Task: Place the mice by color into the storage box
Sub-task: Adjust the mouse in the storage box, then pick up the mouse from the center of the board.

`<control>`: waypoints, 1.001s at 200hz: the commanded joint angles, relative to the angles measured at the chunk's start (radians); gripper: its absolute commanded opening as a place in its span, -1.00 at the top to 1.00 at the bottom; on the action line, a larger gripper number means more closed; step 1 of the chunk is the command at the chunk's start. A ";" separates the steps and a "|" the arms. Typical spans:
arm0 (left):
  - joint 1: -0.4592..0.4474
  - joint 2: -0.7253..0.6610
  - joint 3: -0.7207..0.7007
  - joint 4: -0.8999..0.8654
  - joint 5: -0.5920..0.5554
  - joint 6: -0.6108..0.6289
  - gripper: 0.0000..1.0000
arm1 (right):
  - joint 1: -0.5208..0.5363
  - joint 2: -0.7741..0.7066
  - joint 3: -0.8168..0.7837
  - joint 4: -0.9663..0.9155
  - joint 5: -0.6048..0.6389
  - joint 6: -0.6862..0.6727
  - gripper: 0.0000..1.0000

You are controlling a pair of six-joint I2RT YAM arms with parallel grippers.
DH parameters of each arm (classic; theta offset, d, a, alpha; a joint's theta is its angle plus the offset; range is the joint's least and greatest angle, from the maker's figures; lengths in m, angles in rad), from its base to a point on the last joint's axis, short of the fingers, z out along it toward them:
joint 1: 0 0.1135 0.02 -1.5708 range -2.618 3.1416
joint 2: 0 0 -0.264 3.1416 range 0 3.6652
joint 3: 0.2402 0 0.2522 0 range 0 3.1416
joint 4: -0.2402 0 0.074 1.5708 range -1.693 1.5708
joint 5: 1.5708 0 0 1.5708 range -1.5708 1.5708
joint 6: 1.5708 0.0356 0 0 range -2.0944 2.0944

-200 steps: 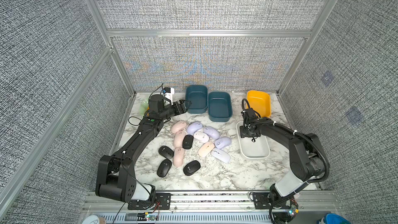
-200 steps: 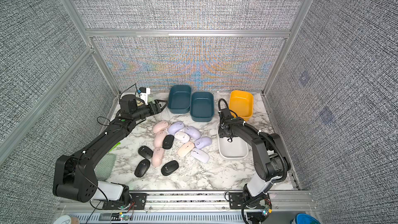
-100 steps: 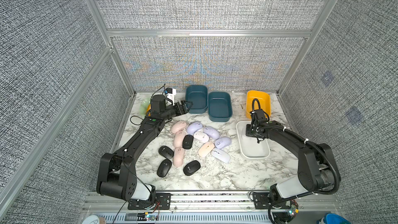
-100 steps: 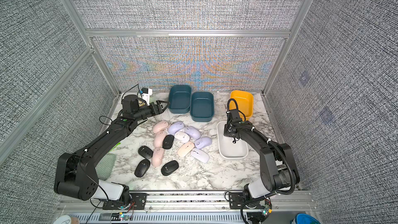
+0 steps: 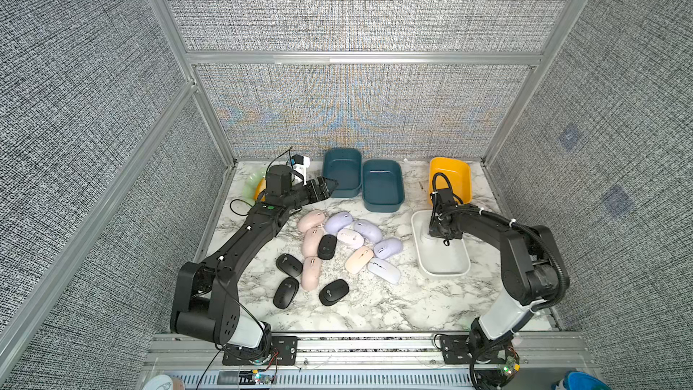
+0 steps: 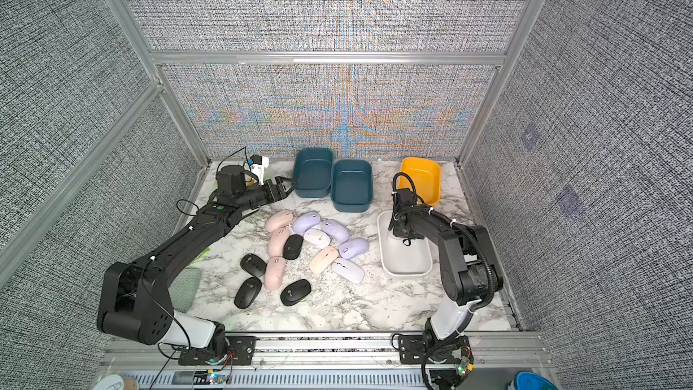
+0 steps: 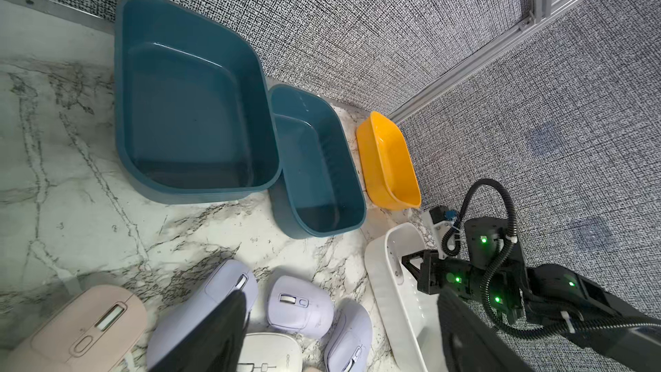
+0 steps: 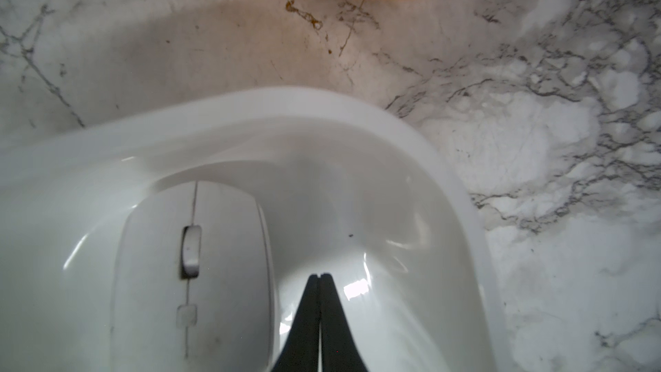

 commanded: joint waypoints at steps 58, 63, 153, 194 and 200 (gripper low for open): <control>-0.005 0.008 0.023 -0.029 -0.021 0.039 -0.69 | 0.019 0.017 0.053 0.013 -0.121 -0.014 0.66; -0.005 0.010 0.024 -0.028 -0.018 0.037 -0.69 | 0.020 0.015 0.053 0.014 -0.128 -0.014 0.66; -0.027 0.003 0.005 -0.020 -0.055 0.026 -0.70 | 0.129 -0.267 0.032 -0.100 -0.072 0.005 0.36; -0.134 0.095 0.016 -0.052 -0.053 -0.004 -0.66 | 0.457 -0.373 -0.037 -0.146 -0.016 0.002 0.00; -0.151 0.114 0.027 -0.065 -0.045 -0.006 -0.63 | 0.503 -0.375 -0.045 -0.148 -0.016 0.002 -0.04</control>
